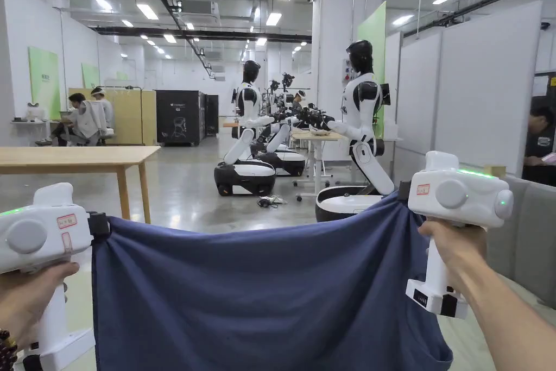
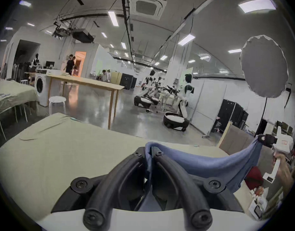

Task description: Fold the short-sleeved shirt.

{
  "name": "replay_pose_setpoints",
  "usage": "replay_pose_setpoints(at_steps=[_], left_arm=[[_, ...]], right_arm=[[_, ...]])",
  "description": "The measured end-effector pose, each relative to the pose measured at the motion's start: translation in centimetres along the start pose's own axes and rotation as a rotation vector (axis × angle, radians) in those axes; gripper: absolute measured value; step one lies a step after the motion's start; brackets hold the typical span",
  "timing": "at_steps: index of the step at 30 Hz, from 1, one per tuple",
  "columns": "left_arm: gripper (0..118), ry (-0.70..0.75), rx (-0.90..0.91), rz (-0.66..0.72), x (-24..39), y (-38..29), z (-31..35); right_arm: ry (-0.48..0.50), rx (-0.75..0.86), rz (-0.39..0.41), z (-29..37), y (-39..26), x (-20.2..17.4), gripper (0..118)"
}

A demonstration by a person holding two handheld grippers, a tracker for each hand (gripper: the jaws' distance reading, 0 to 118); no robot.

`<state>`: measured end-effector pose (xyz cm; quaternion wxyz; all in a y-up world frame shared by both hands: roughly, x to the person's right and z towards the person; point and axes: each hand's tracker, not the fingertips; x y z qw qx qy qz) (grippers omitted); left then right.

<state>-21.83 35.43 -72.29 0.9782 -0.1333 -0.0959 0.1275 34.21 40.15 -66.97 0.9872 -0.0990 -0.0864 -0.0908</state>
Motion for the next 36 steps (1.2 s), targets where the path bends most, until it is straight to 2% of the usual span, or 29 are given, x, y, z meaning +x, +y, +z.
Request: replay_pose_setpoints(at_steps=[2, 6, 11, 14, 20, 24, 26, 28, 32, 36], left_arm=[[5, -0.017, 0.007, -0.008, 0.4, -0.1, 1.0], [5, -0.051, 0.02, -0.029, 1.0, -0.1, 5.3], [5, -0.077, 0.019, -0.081, 0.4, -2.5, 12.7], [5, -0.099, 0.005, -0.089, -0.4, -5.6, 18.1], [5, -0.13, -0.056, 0.004, -3.5, -13.9, 26.5], [5, -0.11, -0.143, -0.029, -5.3, -20.4, 31.3], [5, -0.099, -0.168, -0.026, -6.4, -23.5, 33.3], [5, -0.102, -0.23, 0.008, -7.5, -26.4, 34.8], [5, -0.085, -0.296, 0.022, -8.5, -30.5, 36.6], [5, -0.071, -0.381, -0.012, -8.9, -32.8, 36.4]], right_arm=[[0.01, -0.003, 0.004, -0.5, 0.5, 1.3, 4], [0.046, 0.015, 0.03, 4.1, 0.3, 2.0, 4], [0.09, 0.006, 0.139, 12.1, -2.7, 3.0, 4], [0.108, 0.002, 0.157, 17.0, -5.4, 4.1, 4], [0.135, -0.073, 0.157, 27.0, -13.0, 6.0, 4], [0.145, -0.201, 0.164, 32.8, -19.4, 7.3, 4], [0.177, -0.271, 0.199, 34.6, -22.5, 8.1, 4], [0.146, -0.354, 0.244, 35.8, -25.4, 8.5, 4], [0.132, -0.494, 0.282, 36.8, -30.1, 9.3, 4], [0.072, -0.617, 0.356, 36.1, -33.2, 9.9, 4]])
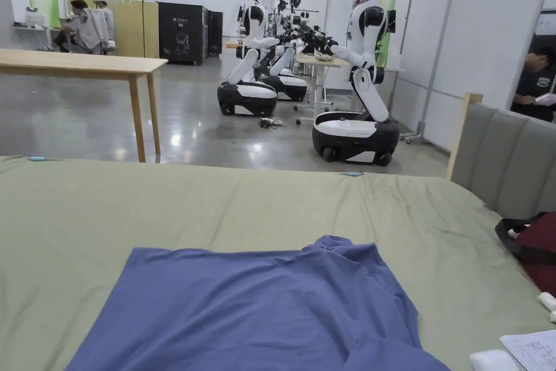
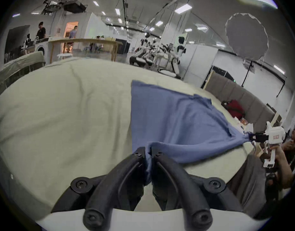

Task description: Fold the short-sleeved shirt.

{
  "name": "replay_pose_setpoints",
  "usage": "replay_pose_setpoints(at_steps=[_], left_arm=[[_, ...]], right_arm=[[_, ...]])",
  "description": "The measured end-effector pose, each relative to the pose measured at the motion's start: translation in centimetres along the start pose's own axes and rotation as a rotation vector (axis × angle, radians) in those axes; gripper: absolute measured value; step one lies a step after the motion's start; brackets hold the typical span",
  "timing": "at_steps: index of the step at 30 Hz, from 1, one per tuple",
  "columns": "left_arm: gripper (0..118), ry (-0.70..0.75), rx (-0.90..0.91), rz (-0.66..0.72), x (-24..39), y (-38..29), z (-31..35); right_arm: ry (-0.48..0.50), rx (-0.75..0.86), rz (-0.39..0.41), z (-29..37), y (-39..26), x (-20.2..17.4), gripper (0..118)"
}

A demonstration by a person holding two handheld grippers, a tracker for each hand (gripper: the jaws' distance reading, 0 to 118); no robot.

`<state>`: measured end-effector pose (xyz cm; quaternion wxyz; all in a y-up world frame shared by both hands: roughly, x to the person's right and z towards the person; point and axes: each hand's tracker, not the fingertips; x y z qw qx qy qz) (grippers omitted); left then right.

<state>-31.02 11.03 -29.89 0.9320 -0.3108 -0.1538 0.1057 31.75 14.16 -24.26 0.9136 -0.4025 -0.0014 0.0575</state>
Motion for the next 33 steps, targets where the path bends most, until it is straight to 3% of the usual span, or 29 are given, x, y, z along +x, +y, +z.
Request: replay_pose_setpoints(at_steps=[5, 12, 13, 14, 15, 16, 17, 18, 19, 23, 25, 26, 27, 28, 29, 30, 31, 32, 33], left_arm=[[5, 0.022, -0.044, -0.001, -0.2, -1.3, -0.9], [5, 0.009, -0.032, 0.033, -0.6, -1.4, -0.7], [5, 0.006, -0.03, 0.035, -0.5, -1.2, -0.5], [6, -0.002, -0.024, 0.034, -0.3, -1.1, -0.2], [12, -0.014, -0.007, 0.044, -0.2, -0.8, 0.1], [40, -0.011, 0.017, 0.05, 0.0, -0.6, 0.6], [80, -0.013, 0.036, 0.048, 0.2, -0.3, 1.3], [110, -0.012, 0.041, 0.039, 0.4, -0.2, 1.8], [118, -0.018, 0.067, 0.027, 0.7, 0.0, 2.6], [118, 0.006, 0.182, -0.001, 2.6, 0.0, 7.4], [118, 0.005, 0.226, -0.001, 3.5, -0.6, 9.7], [118, 0.005, 0.221, 0.001, 3.8, -1.0, 10.6], [117, 0.003, 0.218, 0.0, 4.1, -1.4, 11.3], [111, 0.008, 0.216, 0.0, 4.4, -1.6, 11.9], [92, 0.028, 0.228, 0.003, 4.7, -1.9, 12.4], [54, 0.055, 0.25, 0.006, 4.9, -2.1, 12.8], [0, 0.07, 0.256, 0.003, 5.2, -2.2, 13.1], [0, 0.088, 0.264, 0.014, 5.5, -2.1, 13.2], [0, 0.138, 0.229, 0.018, 5.5, -2.3, 13.4]], right_arm=[[0.027, -0.1, 0.029, -1.8, -1.0, -0.2, 4], [0.032, -0.123, 0.002, -2.6, -1.2, 0.2, 5], [0.035, -0.108, 0.003, -2.3, -1.4, 0.2, 11], [0.045, -0.073, 0.001, -2.0, -1.6, 0.3, 34], [0.021, -0.069, -0.008, -1.6, -1.7, 0.5, 73], [0.018, -0.059, -0.021, -1.3, -2.0, 0.7, 118], [0.017, -0.036, -0.04, -0.6, -2.2, 0.9, 116], [0.03, 0.036, -0.071, 0.7, -2.8, 1.2, 113], [0.032, 0.062, -0.119, 1.9, -3.2, 1.5, 113], [0.063, 0.176, -0.29, 8.5, -4.1, 1.1, 113], [-0.02, 0.407, -0.224, 11.9, -4.2, -0.1, 111], [-0.009, 0.403, -0.279, 13.0, -3.9, -0.4, 110], [0.092, 0.414, -0.292, 13.9, -3.6, -0.3, 103], [0.146, 0.434, -0.302, 14.5, -3.5, -0.3, 74], [0.15, 0.456, -0.301, 14.8, -3.0, -1.2, 34], [0.099, 0.473, -0.29, 15.2, -2.7, -1.8, 0], [0.038, 0.464, -0.268, 15.3, -2.3, -2.4, 0], [-0.03, 0.445, -0.241, 15.3, -2.2, -2.9, 0], [-0.025, 0.454, -0.233, 15.2, -1.8, -3.2, 0]])
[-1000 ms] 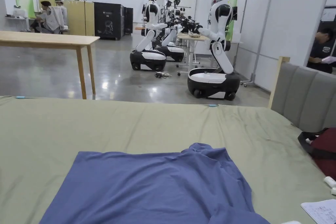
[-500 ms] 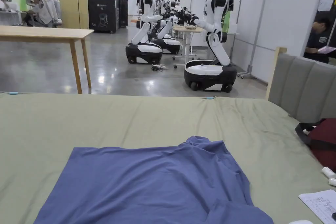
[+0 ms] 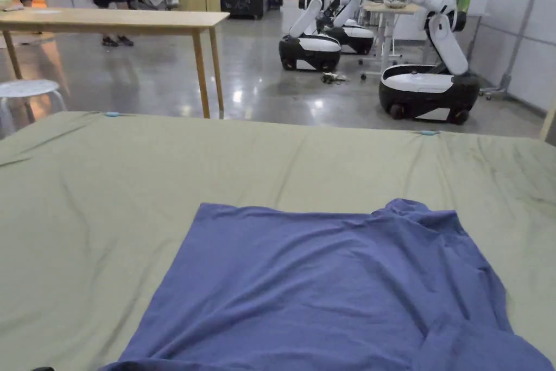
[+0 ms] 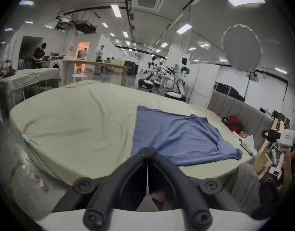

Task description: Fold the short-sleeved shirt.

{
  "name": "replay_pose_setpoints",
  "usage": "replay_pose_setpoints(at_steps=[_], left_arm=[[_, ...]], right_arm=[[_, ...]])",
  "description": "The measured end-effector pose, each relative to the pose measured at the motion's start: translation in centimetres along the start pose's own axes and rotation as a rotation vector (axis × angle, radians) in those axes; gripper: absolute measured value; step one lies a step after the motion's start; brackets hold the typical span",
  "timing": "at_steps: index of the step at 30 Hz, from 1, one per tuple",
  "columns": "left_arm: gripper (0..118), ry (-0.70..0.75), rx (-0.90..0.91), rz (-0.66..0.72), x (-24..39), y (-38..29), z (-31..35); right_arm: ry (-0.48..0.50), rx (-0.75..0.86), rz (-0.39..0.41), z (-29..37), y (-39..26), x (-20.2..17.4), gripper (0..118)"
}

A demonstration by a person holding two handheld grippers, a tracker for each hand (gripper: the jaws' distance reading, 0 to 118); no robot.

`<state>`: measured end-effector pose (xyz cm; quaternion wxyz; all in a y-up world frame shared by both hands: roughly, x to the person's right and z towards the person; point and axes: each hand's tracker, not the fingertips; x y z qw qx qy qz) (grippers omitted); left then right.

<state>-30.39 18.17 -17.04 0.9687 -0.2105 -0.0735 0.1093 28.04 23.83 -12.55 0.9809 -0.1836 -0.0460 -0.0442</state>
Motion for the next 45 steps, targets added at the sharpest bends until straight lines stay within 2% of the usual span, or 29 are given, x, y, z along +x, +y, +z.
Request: replay_pose_setpoints(at_steps=[1, 3, 9, 10, 11, 12, 13, 14, 15, 18, 22, 23, 24, 25, 27, 28, 30, 35, 43, 44, 45], left_arm=[[0, -0.012, 0.046, 0.023, 0.0, 0.3, 0.1], [0, -0.025, 0.0, 0.022, 0.0, 0.5, -0.4], [0, 0.027, -0.173, -0.042, -0.1, 2.0, -5.3], [7, 0.026, -0.203, -0.05, -0.4, 2.1, -6.7], [20, 0.03, -0.247, -0.059, -0.6, 2.1, -8.0], [39, 0.059, -0.276, -0.056, -0.7, 1.8, -9.2], [77, 0.061, -0.306, -0.056, -0.9, 1.6, -10.2], [95, 0.073, -0.328, -0.04, -0.5, 1.3, -11.3], [97, 0.049, -0.331, -0.031, -0.9, 0.9, -12.1], [96, 0.057, -0.365, 0.011, -1.1, 0.2, -13.9], [92, 0.114, -0.419, -0.025, -0.9, -1.0, -16.0], [85, 0.121, -0.424, -0.036, -1.0, -1.4, -16.4], [69, 0.12, -0.433, -0.05, -1.0, -1.8, -16.6], [47, 0.105, -0.442, -0.067, -0.9, -2.0, -16.7], [32, 0.12, -0.427, -0.158, 0.2, -2.6, -16.4], [15, 0.111, -0.406, -0.184, 0.6, -2.6, -16.1], [10, 0.107, -0.398, -0.178, 1.3, -2.5, -15.5], [9, 0.1, -0.382, -0.188, 1.3, -2.2, -15.2], [9, 0.053, -0.339, -0.166, 1.8, -0.9, -14.1], [9, 0.048, -0.331, -0.167, 1.9, -0.8, -14.0], [9, 0.044, -0.323, -0.168, 2.0, -0.7, -13.9]], right_arm=[[0.028, -0.013, -0.018, -0.1, 0.1, -0.1, 0], [0.078, -0.024, -0.061, -0.1, 0.2, -0.2, 0], [0.094, -0.044, -0.044, 0.1, 0.3, -0.9, 0], [0.103, -0.05, -0.048, 0.0, 0.3, -1.0, 0], [0.11, -0.054, -0.05, -0.1, 0.2, -1.2, 0], [0.12, -0.06, -0.065, -0.7, -1.2, 0.9, 0], [0.124, -0.067, -0.059, -0.8, -1.4, 1.0, 0], [0.127, -0.074, -0.049, -0.8, -1.5, 1.1, 0], [0.126, -0.078, -0.04, -0.8, -1.6, 1.2, 0], [0.126, -0.094, -0.024, -0.6, -1.9, 0.9, 0], [0.131, -0.109, -0.026, -0.8, -1.9, 1.9, 0], [0.129, -0.114, -0.024, -0.9, -1.9, 2.2, 0], [0.121, -0.119, -0.016, -0.9, -2.2, 0.5, 0], [0.121, -0.121, -0.015, -0.9, -2.2, 0.5, 0], [0.124, -0.134, -0.009, -1.0, -2.4, 0.5, 0], [0.121, -0.141, -0.006, -1.1, -2.6, 0.3, 0], [0.121, -0.148, -0.003, -1.1, -3.0, 0.5, 0], [0.109, -0.165, -0.013, -1.6, -3.6, 0.6, 0], [0.07, -0.211, 0.04, -5.3, -2.1, 0.7, 1], [0.068, -0.221, 0.06, -6.6, -2.1, 0.8, 13], [0.072, -0.235, 0.092, -8.1, -2.3, 1.0, 42]])
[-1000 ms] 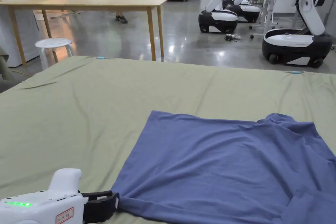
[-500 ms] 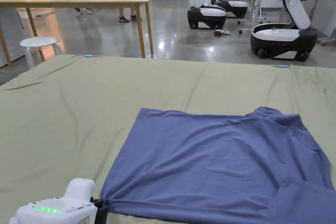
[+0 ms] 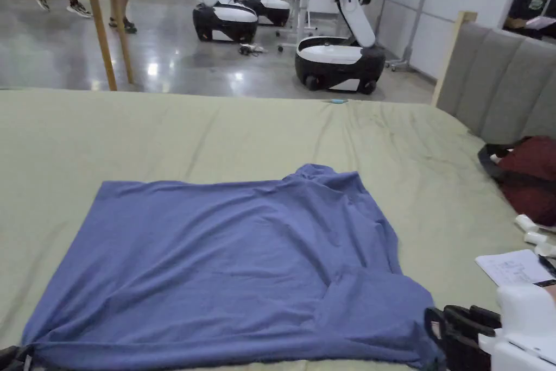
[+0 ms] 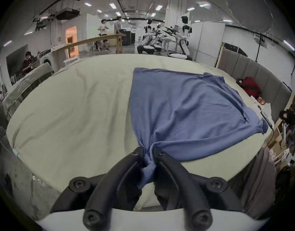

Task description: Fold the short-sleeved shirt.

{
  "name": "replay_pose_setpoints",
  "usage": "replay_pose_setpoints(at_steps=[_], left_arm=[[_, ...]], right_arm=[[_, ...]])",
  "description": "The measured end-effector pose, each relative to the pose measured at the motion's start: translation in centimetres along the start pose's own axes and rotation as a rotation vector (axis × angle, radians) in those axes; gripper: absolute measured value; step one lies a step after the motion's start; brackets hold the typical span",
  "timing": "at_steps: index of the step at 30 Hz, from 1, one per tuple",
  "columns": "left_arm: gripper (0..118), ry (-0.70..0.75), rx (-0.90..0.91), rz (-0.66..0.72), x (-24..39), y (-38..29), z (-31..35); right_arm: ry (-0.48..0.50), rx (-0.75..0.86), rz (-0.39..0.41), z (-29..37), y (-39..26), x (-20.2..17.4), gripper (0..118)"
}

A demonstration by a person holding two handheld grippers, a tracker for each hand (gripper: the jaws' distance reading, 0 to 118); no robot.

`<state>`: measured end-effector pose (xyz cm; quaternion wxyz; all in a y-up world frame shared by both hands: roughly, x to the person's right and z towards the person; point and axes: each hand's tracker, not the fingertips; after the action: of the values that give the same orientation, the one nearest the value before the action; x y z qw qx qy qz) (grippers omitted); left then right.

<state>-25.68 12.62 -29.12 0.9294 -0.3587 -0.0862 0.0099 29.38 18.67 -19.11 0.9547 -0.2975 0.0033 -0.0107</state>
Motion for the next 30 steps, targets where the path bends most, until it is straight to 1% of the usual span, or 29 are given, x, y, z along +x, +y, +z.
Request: replay_pose_setpoints(at_steps=[1, 2, 3, 5, 6, 7, 9, 11, 12, 13, 14, 15, 16, 17, 18, 19, 20, 21, 22, 23, 26, 28, 30], left_arm=[[9, -0.005, 0.004, 0.0, 0.4, 0.2, 0.4], [9, -0.011, 0.003, 0.0, 0.5, 0.2, 0.5], [9, -0.012, 0.005, 0.004, 0.5, 0.2, 0.5], [9, -0.015, 0.006, 0.008, 0.6, 0.2, 0.7], [9, -0.017, 0.006, 0.01, 0.7, 0.1, 0.7], [9, -0.017, 0.008, 0.014, 0.7, 0.1, 0.7], [9, -0.019, 0.007, 0.024, 0.6, 0.0, 0.7], [9, -0.019, 0.002, 0.031, 0.8, 0.0, 0.6], [9, -0.019, 0.002, 0.031, 0.9, 0.0, 0.6], [9, -0.019, 0.003, 0.028, 0.7, 0.0, 0.5], [9, -0.018, 0.001, 0.024, 0.8, 0.0, 0.4], [9, -0.016, 0.0, 0.021, 0.9, 0.0, 0.4], [9, -0.016, 0.0, 0.023, 0.9, 0.0, 0.3], [9, -0.02, -0.002, 0.028, 0.7, -0.1, 0.2], [9, -0.027, -0.003, 0.039, 0.7, -0.1, 0.2], [9, -0.037, -0.005, 0.047, 0.7, -0.2, 0.1], [9, -0.041, -0.006, 0.049, 0.8, -0.2, 0.1], [9, -0.039, -0.006, 0.047, 0.6, -0.2, 0.0], [9, -0.035, -0.005, 0.039, 0.7, -0.2, 0.0], [9, -0.034, -0.003, 0.034, 0.7, -0.1, 0.2], [9, -0.043, 0.01, 0.037, 0.4, 0.0, 0.7], [9, -0.048, 0.019, 0.048, 0.3, 0.2, 1.1], [9, -0.055, 0.033, 0.05, 0.1, 0.4, 1.8]], right_arm=[[-0.012, -0.036, 0.025, -1.5, 0.0, 0.2, 102], [-0.02, -0.084, 0.037, -3.3, -0.1, 0.4, 118], [-0.03, -0.067, 0.069, -4.7, -0.6, 0.9, 116], [-0.039, -0.146, 0.032, -7.5, -1.5, 2.8, 116], [-0.067, -0.19, 0.019, -8.6, -2.1, 3.4, 116], [-0.07, -0.226, 0.006, -8.9, -1.6, 2.9, 116], [-0.08, -0.277, -0.03, -10.1, -2.8, 3.5, 116], [-0.048, -0.361, -0.065, -11.2, -3.8, 3.9, 112], [-0.016, -0.354, -0.062, -11.3, -4.2, 3.9, 111], [-0.031, -0.329, -0.035, -11.2, -4.4, 3.6, 106], [-0.039, -0.309, 0.015, -10.9, -4.1, 3.3, 94], [-0.03, -0.309, 0.024, -10.7, -3.7, 3.1, 76], [-0.025, -0.293, 0.019, -10.2, -3.5, 3.0, 50], [-0.017, -0.264, 0.007, -9.8, -3.5, 2.9, 50], [0.001, -0.249, -0.016, -9.7, -3.4, 3.0, 43], [0.054, -0.249, -0.049, -9.7, -3.2, 3.1, 18], [0.101, -0.231, -0.084, -9.8, -3.3, 3.1, 8], [0.061, -0.249, -0.069, -9.9, -3.2, 2.9, 8], [0.031, -0.278, -0.026, -10.0, -3.2, 2.6, 8], [0.025, -0.259, -0.009, -10.0, -2.9, 2.1, 8], [0.031, -0.247, -0.034, -9.5, -2.8, 2.2, 8], [0.044, -0.218, -0.081, -8.4, -2.7, 2.5, 8], [0.056, -0.196, -0.098, -7.2, -2.5, 2.6, 8]])
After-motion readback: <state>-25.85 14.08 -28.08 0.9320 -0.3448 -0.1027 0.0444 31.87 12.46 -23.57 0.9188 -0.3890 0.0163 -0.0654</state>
